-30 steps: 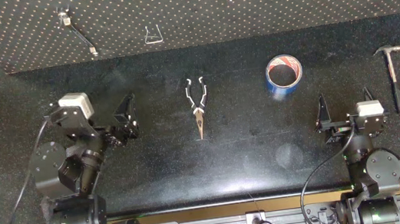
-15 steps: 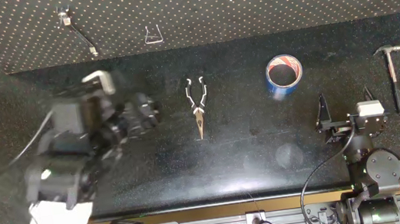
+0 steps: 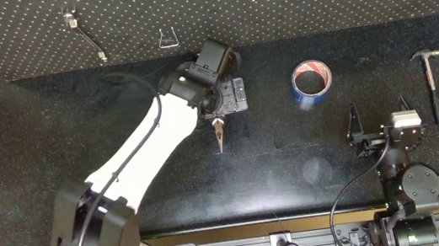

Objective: Place Tools Onto Pegboard

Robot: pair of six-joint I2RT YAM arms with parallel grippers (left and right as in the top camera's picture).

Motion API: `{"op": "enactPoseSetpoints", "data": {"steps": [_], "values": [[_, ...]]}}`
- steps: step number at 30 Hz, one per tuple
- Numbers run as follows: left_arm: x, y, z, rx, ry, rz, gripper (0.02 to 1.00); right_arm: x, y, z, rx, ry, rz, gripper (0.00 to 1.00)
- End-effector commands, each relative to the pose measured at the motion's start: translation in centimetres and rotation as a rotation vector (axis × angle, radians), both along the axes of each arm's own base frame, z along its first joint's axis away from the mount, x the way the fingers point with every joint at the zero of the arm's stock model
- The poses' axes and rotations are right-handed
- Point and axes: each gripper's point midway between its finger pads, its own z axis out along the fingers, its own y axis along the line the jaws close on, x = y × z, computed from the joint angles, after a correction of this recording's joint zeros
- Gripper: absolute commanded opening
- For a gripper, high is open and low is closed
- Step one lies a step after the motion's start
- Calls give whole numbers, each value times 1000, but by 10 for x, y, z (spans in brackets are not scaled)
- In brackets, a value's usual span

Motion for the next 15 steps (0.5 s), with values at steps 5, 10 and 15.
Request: {"op": "enactPoseSetpoints", "data": {"steps": [5, 10, 15], "values": [[19, 14, -39, 106, 27, 8, 993, 0, -3, -2, -7, 2, -12, 932], [20, 17, -56, 125, 55, 11, 998, 0, -3, -2, -7, 2, -12, 932], [26, 11, -55, 104, 31, -5, 998, 0, -3, -2, -7, 2, -12, 934]]}}
